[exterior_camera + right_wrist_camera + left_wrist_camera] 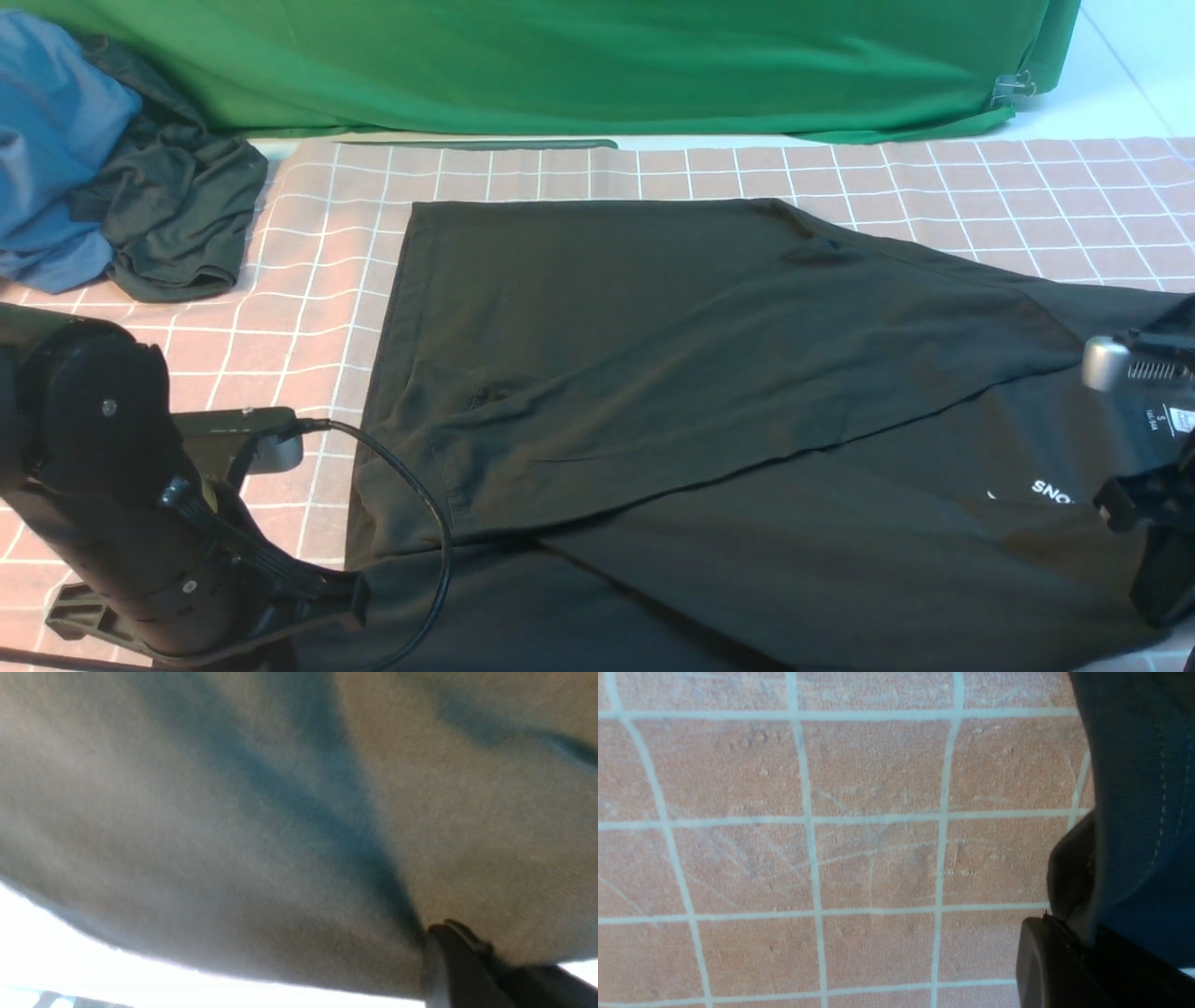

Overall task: Fold a long-sleeved shirt over a pink coffee tablecloth.
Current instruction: 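Grasp the near edge of the shirt at its hem and shoulder corners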

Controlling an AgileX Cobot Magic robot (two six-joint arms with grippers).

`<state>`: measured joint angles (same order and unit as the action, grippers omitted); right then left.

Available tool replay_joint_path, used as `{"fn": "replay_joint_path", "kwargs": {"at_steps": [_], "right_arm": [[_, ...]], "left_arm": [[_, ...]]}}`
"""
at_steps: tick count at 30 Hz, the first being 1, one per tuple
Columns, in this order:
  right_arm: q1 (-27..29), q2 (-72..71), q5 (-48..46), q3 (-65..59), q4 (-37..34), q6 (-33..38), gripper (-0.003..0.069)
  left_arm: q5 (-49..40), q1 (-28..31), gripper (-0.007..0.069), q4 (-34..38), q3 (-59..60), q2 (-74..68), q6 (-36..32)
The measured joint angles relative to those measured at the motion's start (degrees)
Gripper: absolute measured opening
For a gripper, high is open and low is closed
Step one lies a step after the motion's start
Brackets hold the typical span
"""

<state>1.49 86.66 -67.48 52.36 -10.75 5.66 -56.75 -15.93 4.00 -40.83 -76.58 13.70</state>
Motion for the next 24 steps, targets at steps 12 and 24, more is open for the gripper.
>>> {"fn": "replay_joint_path", "kwargs": {"at_steps": [12,24], "right_arm": [[0.00,11.74,2.96,12.29,-2.81,-2.64,0.0160],[-0.97,6.88,-1.09,11.45,-2.57,-1.16,0.0466]], "left_arm": [[5.45,0.00,0.0029,-0.17,0.00,0.00,-0.72],[5.80,0.00,0.0029,-0.17,0.00,0.00,-0.78]]}}
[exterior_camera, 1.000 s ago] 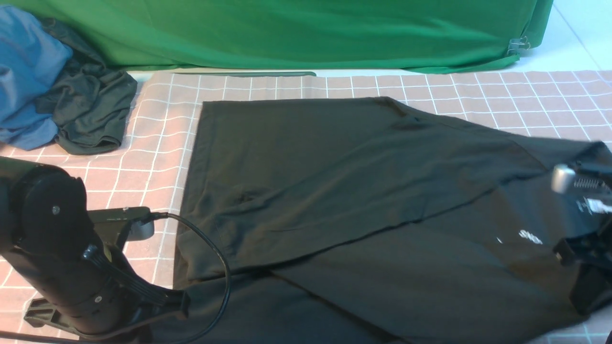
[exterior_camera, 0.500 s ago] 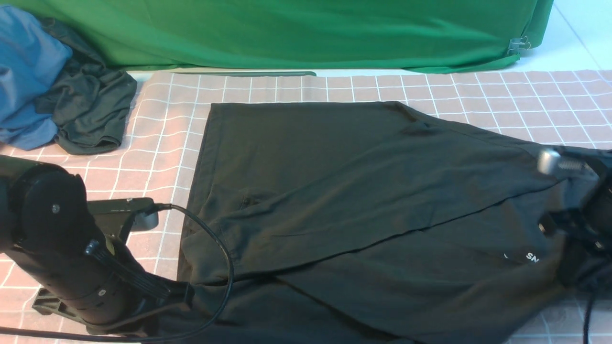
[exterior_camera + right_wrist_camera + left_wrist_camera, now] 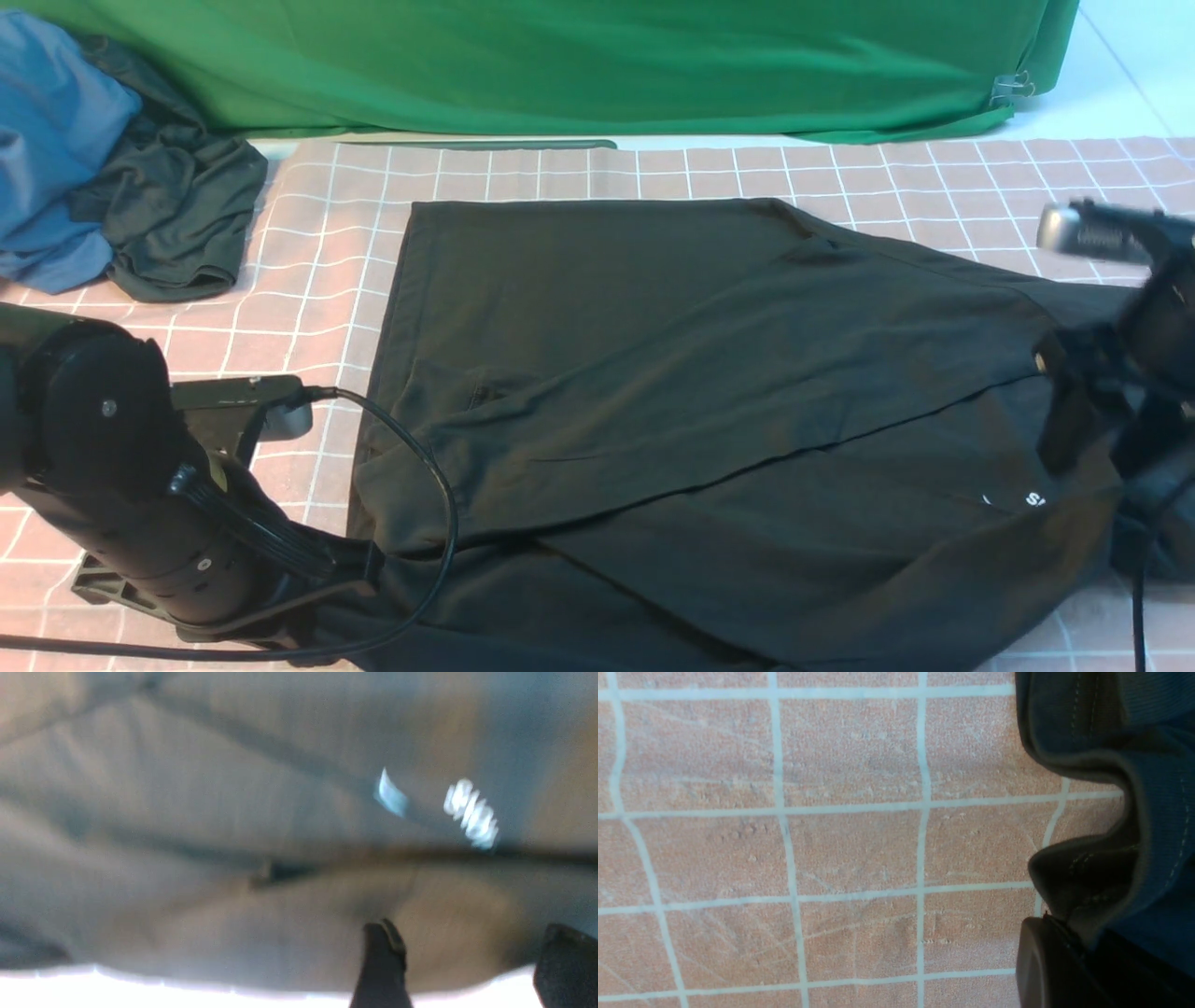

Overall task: Fold a long-sleeved shirt over a pink coffee tablecloth.
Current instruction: 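Grasp the near edge of the shirt at its hem and shoulder corners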

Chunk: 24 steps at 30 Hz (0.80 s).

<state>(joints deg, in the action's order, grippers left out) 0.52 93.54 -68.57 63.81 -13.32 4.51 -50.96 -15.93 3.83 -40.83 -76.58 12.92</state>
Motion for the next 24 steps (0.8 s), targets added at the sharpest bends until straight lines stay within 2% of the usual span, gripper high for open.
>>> {"fn": "replay_joint_path", "kwargs": {"at_steps": [2,6,10,11,14,18,21,24], "right_arm": [[-0.23,-1.88,-0.09,-2.77,0.00,0.11,0.0462],[-0.31,-10.98,5.49,-16.79,-0.62,0.11,0.0452],[-0.31,-13.11,14.33,-26.43,-5.84,1.54,0.0449],[-0.31,-13.11,14.77,-26.70,-5.84,1.54,0.0449],[-0.31,-9.97,21.37,-28.29,-14.07,7.14,0.0449],[-0.31,-7.14,24.92,-28.24,-19.27,11.10,0.0449],[-0.31,-5.76,26.59,-28.24,-20.21,12.01,0.0443],[-0.31,-5.06,27.19,-28.24,-20.99,12.28,0.0400]], "left_arm": [[-0.29,0.00,0.0029,0.13,0.00,0.00,0.00],[-0.67,0.00,0.0029,0.27,0.00,0.00,0.00],[-0.52,0.00,0.0029,0.89,0.00,0.00,0.00],[-0.52,0.00,0.0029,0.98,0.00,0.00,0.00],[0.17,0.00,0.0029,1.26,0.00,0.00,0.00],[0.31,0.00,0.0030,1.31,0.00,0.00,0.00],[0.36,0.00,0.0029,1.49,0.00,0.00,0.00],[0.49,0.00,0.0029,1.49,0.00,0.00,0.00]]}}
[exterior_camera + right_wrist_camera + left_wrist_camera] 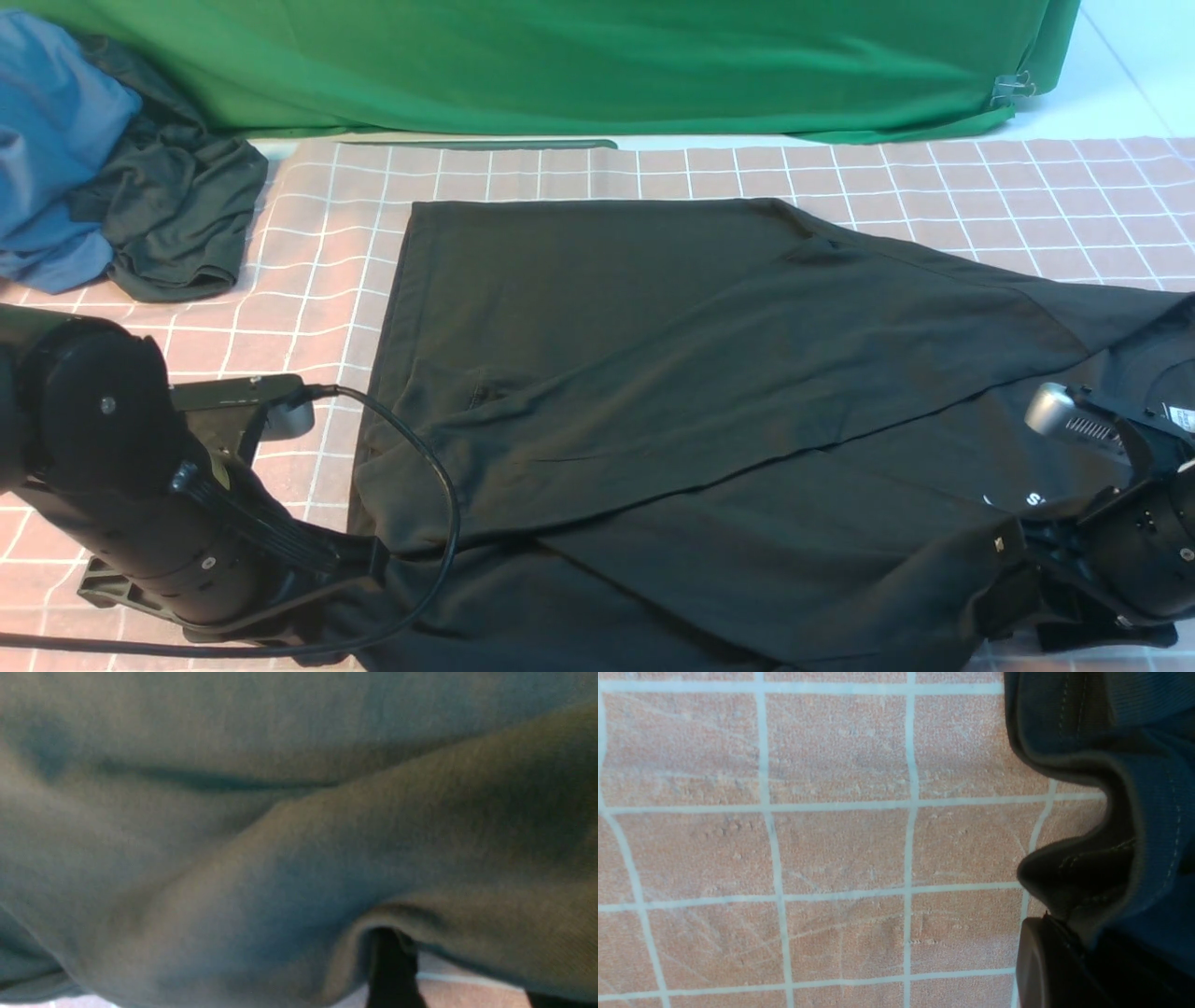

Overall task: Fold a long-sleeved shirt over a pink coffee tablecloth.
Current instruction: 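Grasp the near edge of the shirt at its hem and shoulder corners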

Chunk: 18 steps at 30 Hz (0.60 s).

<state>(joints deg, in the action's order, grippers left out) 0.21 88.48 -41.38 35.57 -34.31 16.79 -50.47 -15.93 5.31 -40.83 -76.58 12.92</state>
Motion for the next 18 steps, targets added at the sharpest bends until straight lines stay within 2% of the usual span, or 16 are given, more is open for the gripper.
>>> {"fn": "replay_joint_path", "kwargs": {"at_steps": [4,7,14,18], "right_arm": [[-0.11,0.00,0.86,0.00,-2.43,1.83,0.0351],[-0.11,0.00,1.02,0.00,-5.73,4.28,0.0363],[-0.11,0.00,2.43,0.57,-9.07,7.05,0.0456],[-0.11,0.61,2.97,0.67,-9.28,7.30,0.0420]], "left_arm": [[0.64,0.00,0.0029,0.00,0.00,0.00,0.00],[0.99,0.00,0.0029,0.00,0.00,0.00,0.00],[1.11,0.00,0.0029,0.00,0.00,0.00,0.00],[1.11,0.00,0.0029,0.00,0.00,0.00,0.00]]}}
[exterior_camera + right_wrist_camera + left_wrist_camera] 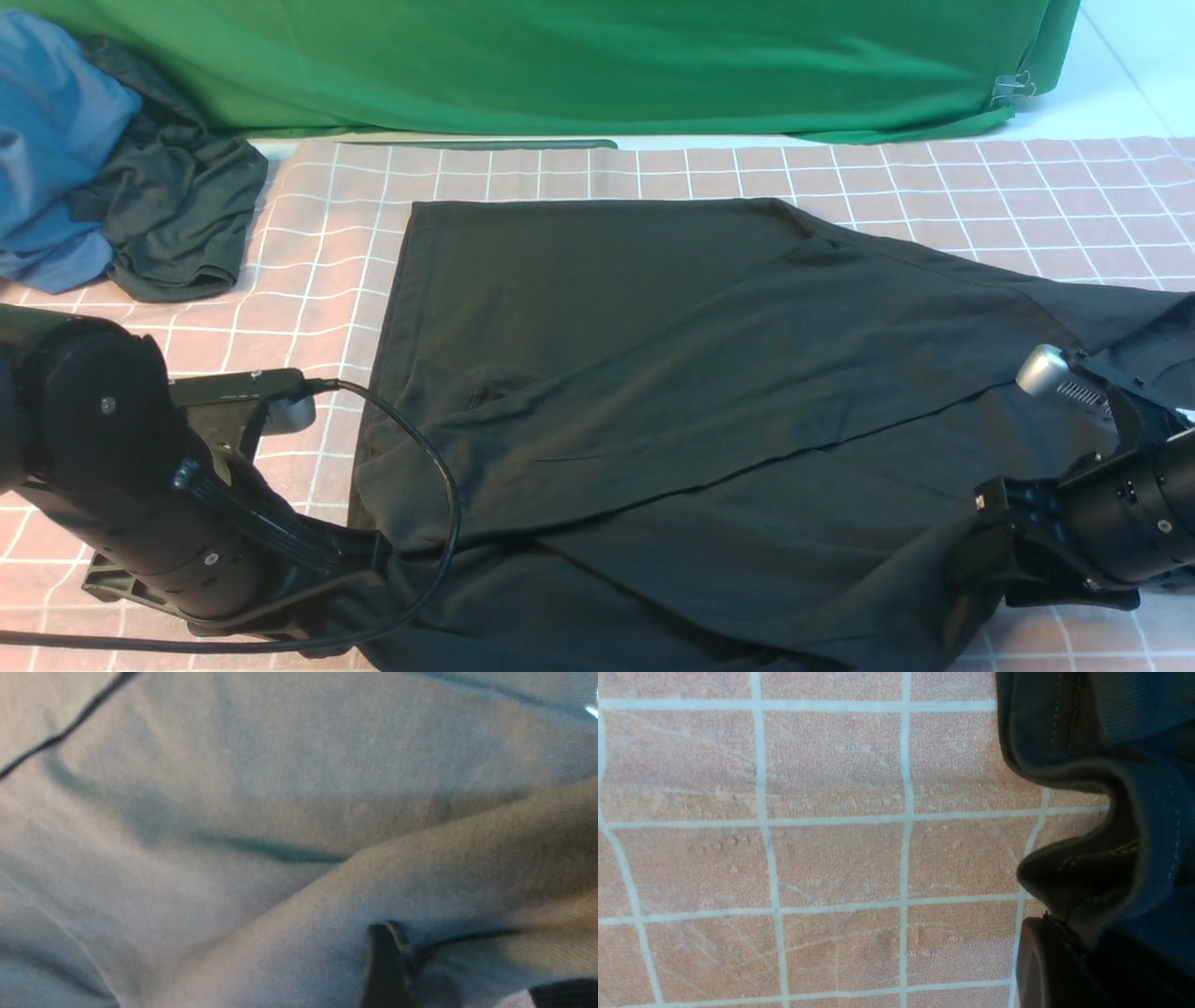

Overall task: Fold a long-sleeved shirt over a pink coffee tablecloth.
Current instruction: 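Grasp the near edge of the shirt at its hem and shoulder corners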

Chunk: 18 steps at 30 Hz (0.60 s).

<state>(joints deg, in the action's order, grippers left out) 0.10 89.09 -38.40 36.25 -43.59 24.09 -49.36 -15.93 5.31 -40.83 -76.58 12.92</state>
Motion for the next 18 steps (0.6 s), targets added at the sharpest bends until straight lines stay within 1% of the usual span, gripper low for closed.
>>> {"fn": "replay_joint_path", "kwargs": {"at_steps": [2,3,5,6,7,12,17,18], "right_arm": [[0.00,0.32,0.19,0.00,0.00,0.30,0.0348],[0.00,0.39,0.29,0.00,0.00,0.75,0.0288],[0.00,0.39,0.05,0.15,0.06,1.83,0.0143],[0.00,0.31,-0.42,0.40,0.06,2.14,0.0101],[0.00,0.03,-1.30,0.89,0.15,2.38,0.0078],[0.00,-2.66,-7.50,6.15,2.14,2.17,0.0069],[0.00,-2.96,-11.17,12.63,8.26,-2.73,0.0069],[0.00,-2.54,-12.20,14.86,9.87,-4.20,0.0069]], "left_arm": [[0.00,0.00,0.0029,0.00,0.00,0.00,0.00],[0.00,0.00,0.0029,0.00,0.00,0.00,0.00],[0.00,0.00,0.0029,0.47,0.00,-0.05,0.00],[0.00,0.00,0.0029,0.79,-0.03,-0.05,0.00],[-0.60,0.00,0.0029,1.47,-0.42,-0.05,0.00],[-5.53,0.00,0.0029,3.93,-5.20,-0.10,0.23],[-7.70,1.21,0.0029,3.91,-10.78,-0.16,3.05],[-7.76,2.49,0.0029,4.11,-12.90,-0.34,3.54]]}}
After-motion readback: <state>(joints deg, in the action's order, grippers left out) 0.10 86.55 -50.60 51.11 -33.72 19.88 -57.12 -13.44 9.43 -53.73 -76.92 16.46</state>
